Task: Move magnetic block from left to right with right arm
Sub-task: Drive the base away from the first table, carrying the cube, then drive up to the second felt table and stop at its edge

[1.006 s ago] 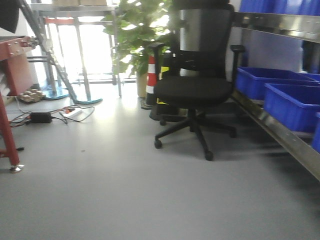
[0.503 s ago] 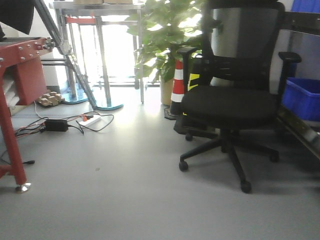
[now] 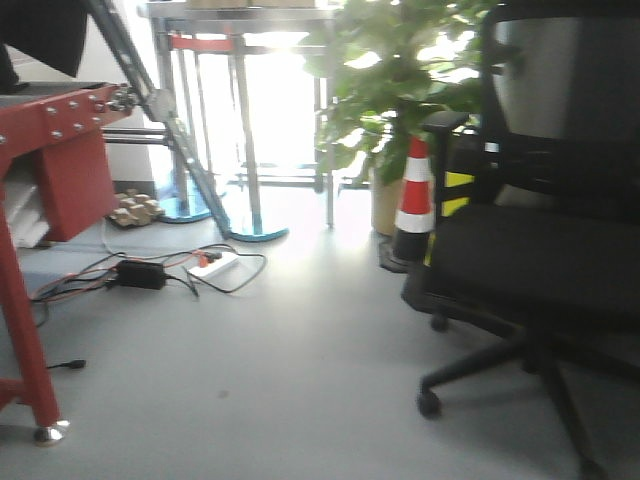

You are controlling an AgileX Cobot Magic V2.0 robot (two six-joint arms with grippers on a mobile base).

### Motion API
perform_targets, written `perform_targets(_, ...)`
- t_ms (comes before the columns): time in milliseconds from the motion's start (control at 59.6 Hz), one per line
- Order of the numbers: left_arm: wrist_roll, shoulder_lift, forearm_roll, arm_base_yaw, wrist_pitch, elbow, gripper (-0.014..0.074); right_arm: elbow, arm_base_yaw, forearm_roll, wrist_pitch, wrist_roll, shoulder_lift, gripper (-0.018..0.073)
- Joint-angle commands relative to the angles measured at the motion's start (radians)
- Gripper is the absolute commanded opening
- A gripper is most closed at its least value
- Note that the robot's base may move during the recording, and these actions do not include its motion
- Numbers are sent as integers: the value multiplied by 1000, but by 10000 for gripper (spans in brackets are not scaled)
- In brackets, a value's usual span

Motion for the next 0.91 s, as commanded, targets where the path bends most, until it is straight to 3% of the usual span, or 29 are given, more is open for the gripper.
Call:
perform_targets(0,-7,-10,0,2,-92,8,-116,-26,-6,-19,-87,-9,17,204)
perform_targets(889,-7,-10,0,2,-92,8,-116,-26,-6,-19,-87,-9,17,204)
